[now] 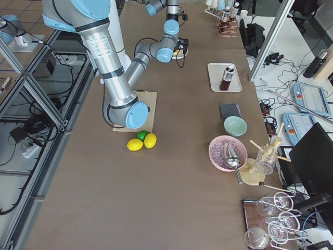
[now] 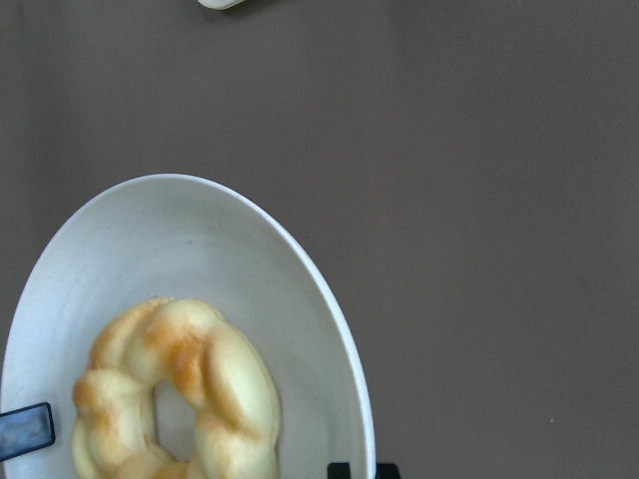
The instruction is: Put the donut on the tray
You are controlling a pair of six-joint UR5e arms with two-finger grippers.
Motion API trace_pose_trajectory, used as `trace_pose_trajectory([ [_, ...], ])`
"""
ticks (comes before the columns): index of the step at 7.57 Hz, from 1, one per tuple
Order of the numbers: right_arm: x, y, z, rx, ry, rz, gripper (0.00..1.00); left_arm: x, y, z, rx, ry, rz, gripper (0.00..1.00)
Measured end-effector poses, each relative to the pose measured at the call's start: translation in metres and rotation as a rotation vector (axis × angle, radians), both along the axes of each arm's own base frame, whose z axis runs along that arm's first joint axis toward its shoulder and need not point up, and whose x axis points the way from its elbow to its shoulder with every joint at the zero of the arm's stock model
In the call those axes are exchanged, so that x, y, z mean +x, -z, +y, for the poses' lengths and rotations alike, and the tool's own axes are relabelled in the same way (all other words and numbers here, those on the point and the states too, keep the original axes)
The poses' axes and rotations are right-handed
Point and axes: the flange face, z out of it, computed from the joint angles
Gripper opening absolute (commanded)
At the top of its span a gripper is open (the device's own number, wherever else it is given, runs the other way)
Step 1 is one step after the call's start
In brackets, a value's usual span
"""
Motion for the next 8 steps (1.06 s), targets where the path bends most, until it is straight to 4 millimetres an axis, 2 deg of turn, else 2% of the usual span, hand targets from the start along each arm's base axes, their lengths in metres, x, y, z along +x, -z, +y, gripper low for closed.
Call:
trace_pose_trajectory([
  [3, 0.009, 0.002, 0.000, -0.002, -0.018, -0.006, 1.00, 0.000, -0.002, -0.003, -0.013, 0.009, -0.005, 0.00],
  [5, 0.031, -0.014, -0.003, -0.020, -0.029, 0.004, 1.00, -0.006, -0.010, -0.020, -0.044, 0.045, -0.020, 0.00],
  [6, 0.045, -0.024, -0.003, -0.026, -0.038, 0.012, 1.00, -0.008, -0.020, -0.041, -0.074, 0.082, -0.039, 0.00],
  [8, 0.072, -0.047, -0.007, -0.025, -0.048, 0.032, 1.00, 0.003, -0.038, -0.101, -0.138, 0.163, -0.062, 0.00],
])
